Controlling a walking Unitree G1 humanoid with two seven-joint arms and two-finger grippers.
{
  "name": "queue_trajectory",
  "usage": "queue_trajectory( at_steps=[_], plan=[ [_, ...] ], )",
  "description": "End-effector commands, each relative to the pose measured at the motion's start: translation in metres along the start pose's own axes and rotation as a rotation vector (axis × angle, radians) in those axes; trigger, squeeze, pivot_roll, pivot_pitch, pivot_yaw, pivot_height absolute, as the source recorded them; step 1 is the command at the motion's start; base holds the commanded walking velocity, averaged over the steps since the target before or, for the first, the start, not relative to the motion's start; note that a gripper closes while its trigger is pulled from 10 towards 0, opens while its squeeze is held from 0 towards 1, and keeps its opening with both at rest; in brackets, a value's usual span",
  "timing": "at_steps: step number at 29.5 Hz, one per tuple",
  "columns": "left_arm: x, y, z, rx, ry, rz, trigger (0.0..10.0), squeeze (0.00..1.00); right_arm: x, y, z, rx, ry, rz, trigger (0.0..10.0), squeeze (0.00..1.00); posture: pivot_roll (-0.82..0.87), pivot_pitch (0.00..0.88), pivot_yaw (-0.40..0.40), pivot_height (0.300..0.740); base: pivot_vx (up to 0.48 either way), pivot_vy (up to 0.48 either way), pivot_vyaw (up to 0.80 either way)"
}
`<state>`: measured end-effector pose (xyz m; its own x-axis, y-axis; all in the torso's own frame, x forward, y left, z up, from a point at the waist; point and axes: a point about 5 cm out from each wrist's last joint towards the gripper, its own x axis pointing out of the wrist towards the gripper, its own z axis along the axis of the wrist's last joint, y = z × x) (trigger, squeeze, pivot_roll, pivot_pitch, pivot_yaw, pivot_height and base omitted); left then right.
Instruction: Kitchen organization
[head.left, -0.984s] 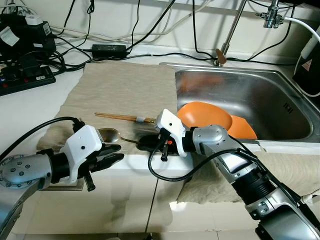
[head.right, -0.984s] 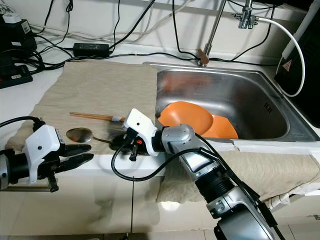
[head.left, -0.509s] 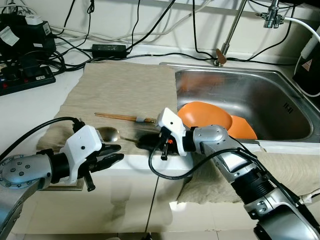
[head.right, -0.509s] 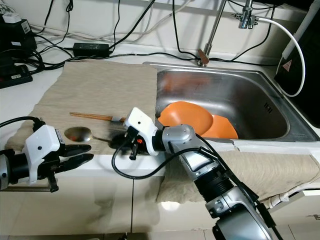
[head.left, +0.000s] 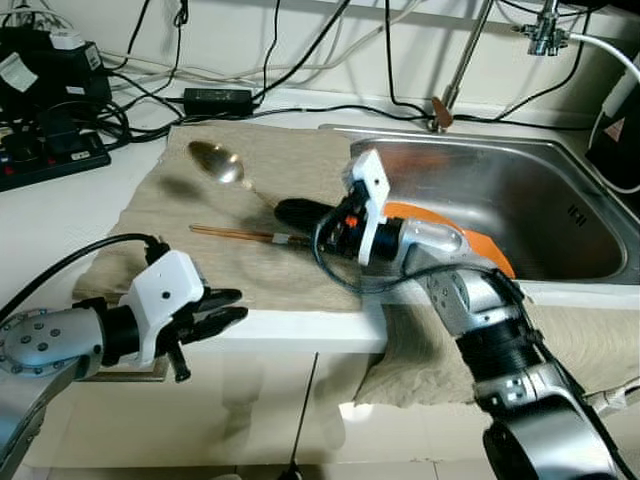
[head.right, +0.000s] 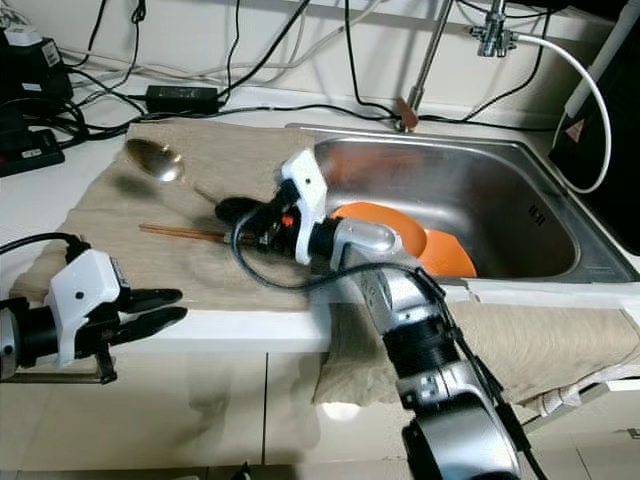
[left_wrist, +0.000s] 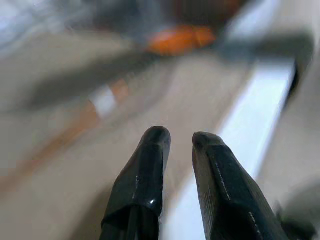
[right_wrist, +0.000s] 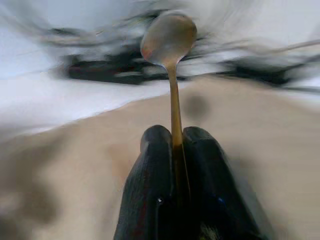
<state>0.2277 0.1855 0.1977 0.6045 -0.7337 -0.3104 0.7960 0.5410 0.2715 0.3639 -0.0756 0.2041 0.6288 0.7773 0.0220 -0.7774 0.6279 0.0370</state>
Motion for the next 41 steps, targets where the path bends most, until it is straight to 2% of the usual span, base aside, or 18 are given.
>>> queue_trajectory(
  at_steps=[1,5,10,11,12,13,14,16,18,20,22,25,29,34,35,36,37,41],
  plan=[
    [0.012,0.006,0.025,0.034,-0.118,0.053,10.0,0.0,-0.019,-0.045,0.001,-0.093,0.072,-0.277,0.0,0.0,-0.01,0.0,-0.101,0.74,0.0,0.0,0.0],
    [0.025,0.011,0.038,0.047,-0.161,0.085,10.0,0.0,-0.034,-0.069,-0.006,-0.102,0.141,-0.421,0.0,0.0,-0.01,0.0,-0.1,0.74,0.0,0.0,0.0],
    [0.039,0.019,0.048,0.043,-0.173,0.135,10.0,0.0,-0.044,-0.084,-0.02,-0.112,0.231,-0.522,0.0,0.0,-0.01,0.0,-0.088,0.74,0.0,0.0,0.0],
    [0.042,0.021,0.05,0.038,-0.176,0.145,10.0,0.0,-0.046,-0.086,-0.025,-0.116,0.255,-0.538,4.4,0.0,-0.01,0.0,-0.084,0.74,0.0,0.0,0.0],
    [0.042,0.021,0.05,0.038,-0.176,0.145,10.0,0.0,-0.046,-0.086,-0.025,-0.116,0.255,-0.538,4.4,0.0,-0.01,0.0,-0.084,0.74,0.0,0.0,0.0],
    [0.045,0.02,0.052,0.042,-0.183,0.143,10.0,0.0,-0.05,-0.089,-0.034,-0.118,0.294,-0.58,10.0,0.0,0.0,0.008,-0.08,0.74,0.0,0.0,0.0],
    [0.046,0.019,0.052,0.043,-0.181,0.136,10.0,0.0,-0.052,-0.09,-0.037,-0.12,0.306,-0.597,10.0,0.0,0.0,0.012,-0.077,0.74,0.0,0.0,0.0],
    [0.045,0.021,0.052,0.027,-0.172,0.169,10.0,0.0,-0.054,-0.094,-0.032,-0.228,0.325,-0.663,10.0,0.0,0.01,0.014,-0.067,0.74,0.0,0.0,0.0],
    [0.04,0.019,0.06,-0.029,-0.227,0.159,10.0,0.0,-0.052,-0.098,-0.02,-0.151,0.244,-0.708,10.0,0.0,0.01,0.025,-0.059,0.74,0.0,0.0,0.0],
    [0.036,0.016,0.061,-0.053,-0.246,0.142,10.0,0.0,-0.051,-0.099,-0.014,-0.152,0.215,-0.697,10.0,0.0,0.02,0.025,-0.059,0.74,0.0,0.0,0.0],
    [0.032,0.014,0.046,-0.017,-0.17,0.156,10.0,0.0,-0.05,-0.097,-0.017,-0.173,0.212,-0.698,10.0,0.0,0.02,0.0,-0.067,0.74,0.0,0.0,0.0],
    [0.031,0.015,0.04,-0.019,-0.143,0.177,10.0,0.0,-0.039,-0.088,-0.014,-0.135,0.143,-0.591,10.0,0.0,0.02,0.011,-0.079,0.74,0.0,0.0,0.0],
    [0.026,0.027,0.024,0.009,-0.055,0.312,10.0,0.0,-0.018,-0.064,-0.014,-0.083,0.008,-0.441,10.0,0.0,0.02,0.0,-0.079,0.74,0.0,0.0,0.0],
    [0.025,0.032,0.016,-0.024,-0.064,0.4,10.0,0.0,-0.007,-0.044,-0.021,-0.053,-0.043,-0.313,10.0,0.0,0.01,0.0,-0.07,0.74,0.0,0.0,0.0],
    [0.025,0.033,0.014,-0.028,-0.052,0.422,10.0,0.0,-0.004,-0.039,-0.023,-0.054,-0.04,-0.269,10.0,0.62,0.01,0.0,-0.072,0.74,0.0,0.0,0.0],
    [0.025,0.033,0.014,-0.028,-0.052,0.422,10.0,0.0,-0.004,-0.039,-0.023,-0.054,-0.04,-0.269,10.0,0.62,0.01,0.0,-0.072,0.74,0.0,0.0,0.0],
    [0.025,0.034,0.013,-0.019,-0.043,0.433,10.0,0.0,-0.003,-0.038,-0.023,-0.045,-0.035,-0.25,10.0,1.0,0.02,0.0,-0.077,0.74,0.0,0.0,0.0],
    [0.022,0.033,0.013,-0.025,-0.035,0.439,10.0,0.0,0.004,-0.021,-0.026,-0.024,-0.004,-0.023,10.0,1.0,0.03,0.0,-0.093,0.74,0.0,0.0,0.0]
  ],
)
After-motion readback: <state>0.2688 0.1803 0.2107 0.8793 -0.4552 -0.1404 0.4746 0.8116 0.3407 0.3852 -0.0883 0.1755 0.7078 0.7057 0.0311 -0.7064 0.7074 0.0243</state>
